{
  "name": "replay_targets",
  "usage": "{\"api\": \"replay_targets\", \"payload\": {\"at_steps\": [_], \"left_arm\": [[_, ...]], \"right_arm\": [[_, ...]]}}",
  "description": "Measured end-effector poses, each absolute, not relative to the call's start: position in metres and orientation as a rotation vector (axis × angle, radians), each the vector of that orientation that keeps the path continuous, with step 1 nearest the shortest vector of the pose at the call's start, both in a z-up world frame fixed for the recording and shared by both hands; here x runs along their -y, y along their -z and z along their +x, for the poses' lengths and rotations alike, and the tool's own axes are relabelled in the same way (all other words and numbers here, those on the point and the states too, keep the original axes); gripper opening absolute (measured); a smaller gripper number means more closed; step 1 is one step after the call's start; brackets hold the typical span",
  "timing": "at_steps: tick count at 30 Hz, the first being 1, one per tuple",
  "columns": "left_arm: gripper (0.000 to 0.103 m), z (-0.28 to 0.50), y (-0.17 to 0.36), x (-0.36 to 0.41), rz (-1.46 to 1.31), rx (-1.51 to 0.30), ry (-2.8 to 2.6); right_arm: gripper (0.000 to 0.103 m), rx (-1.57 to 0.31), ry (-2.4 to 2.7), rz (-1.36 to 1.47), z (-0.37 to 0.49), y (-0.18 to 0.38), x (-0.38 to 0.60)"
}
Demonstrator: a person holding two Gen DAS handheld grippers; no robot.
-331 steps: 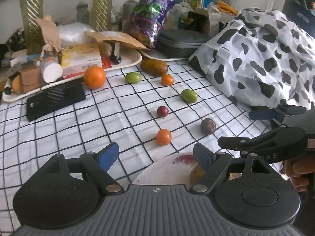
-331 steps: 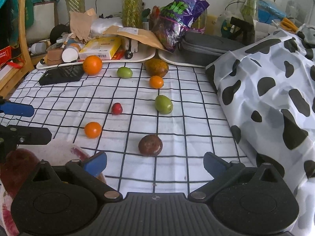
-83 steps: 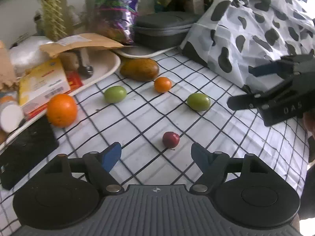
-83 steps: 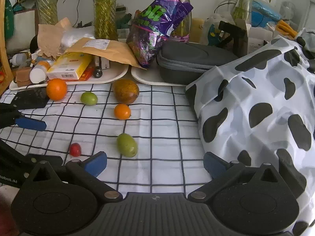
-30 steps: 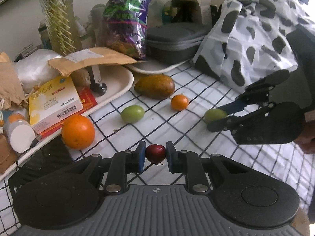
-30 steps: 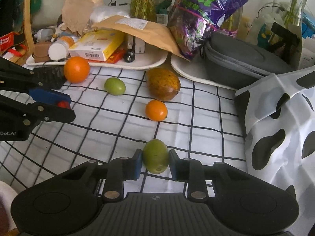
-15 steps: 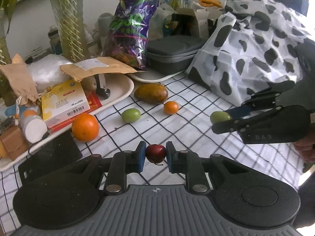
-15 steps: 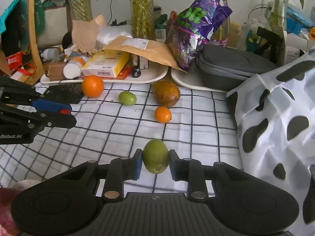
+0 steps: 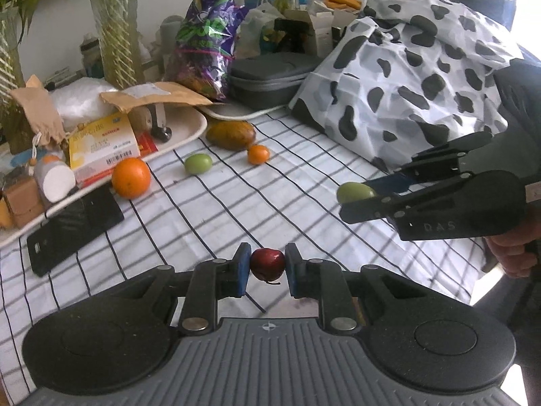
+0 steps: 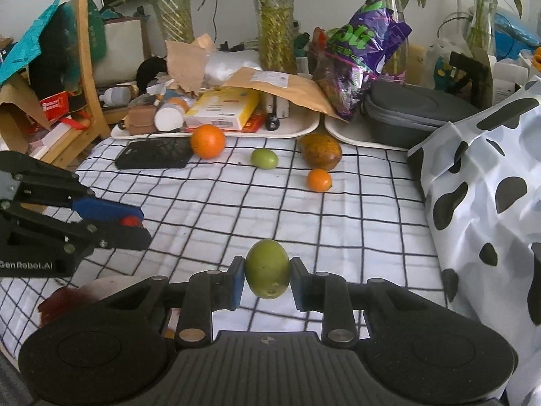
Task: Organize fruits
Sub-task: 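Carry the cherry tomato and green fruit onto the white plate and open both tools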
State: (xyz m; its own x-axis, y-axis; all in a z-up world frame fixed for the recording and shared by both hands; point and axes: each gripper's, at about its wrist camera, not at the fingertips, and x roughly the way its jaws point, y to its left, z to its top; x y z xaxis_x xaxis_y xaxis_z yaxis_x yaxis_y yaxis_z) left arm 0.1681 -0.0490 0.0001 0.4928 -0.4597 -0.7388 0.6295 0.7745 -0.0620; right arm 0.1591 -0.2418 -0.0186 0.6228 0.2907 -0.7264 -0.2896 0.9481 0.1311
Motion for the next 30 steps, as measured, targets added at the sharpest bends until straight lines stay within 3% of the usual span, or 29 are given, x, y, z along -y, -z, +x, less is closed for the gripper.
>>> {"api": "replay_targets", "payload": {"at_steps": [10, 14, 20, 30], "left_arm": [[0.022, 0.150, 0.013, 0.056, 0.253, -0.891, 0.651], [0.048, 0.148, 0.012, 0.053, 0.246, -0.895, 0.601], [0.060, 0.136, 0.001, 0.040, 0.192, -0.855, 0.538], [0.061, 0.097, -0.012, 0.027, 0.135, -0.795, 0.466]], "right_arm": [[0.029, -0.831, -0.365, -0.010, 0.127, 0.014, 0.233], [0.029, -0.828, -0.363, 0.001, 0.117, 0.012, 0.235], [0.029, -0.830, -0.366, 0.029, 0.102, 0.010, 0.238], [0.030, -0.860, -0.395, 0.051, 0.071, 0.010, 0.234]]}}
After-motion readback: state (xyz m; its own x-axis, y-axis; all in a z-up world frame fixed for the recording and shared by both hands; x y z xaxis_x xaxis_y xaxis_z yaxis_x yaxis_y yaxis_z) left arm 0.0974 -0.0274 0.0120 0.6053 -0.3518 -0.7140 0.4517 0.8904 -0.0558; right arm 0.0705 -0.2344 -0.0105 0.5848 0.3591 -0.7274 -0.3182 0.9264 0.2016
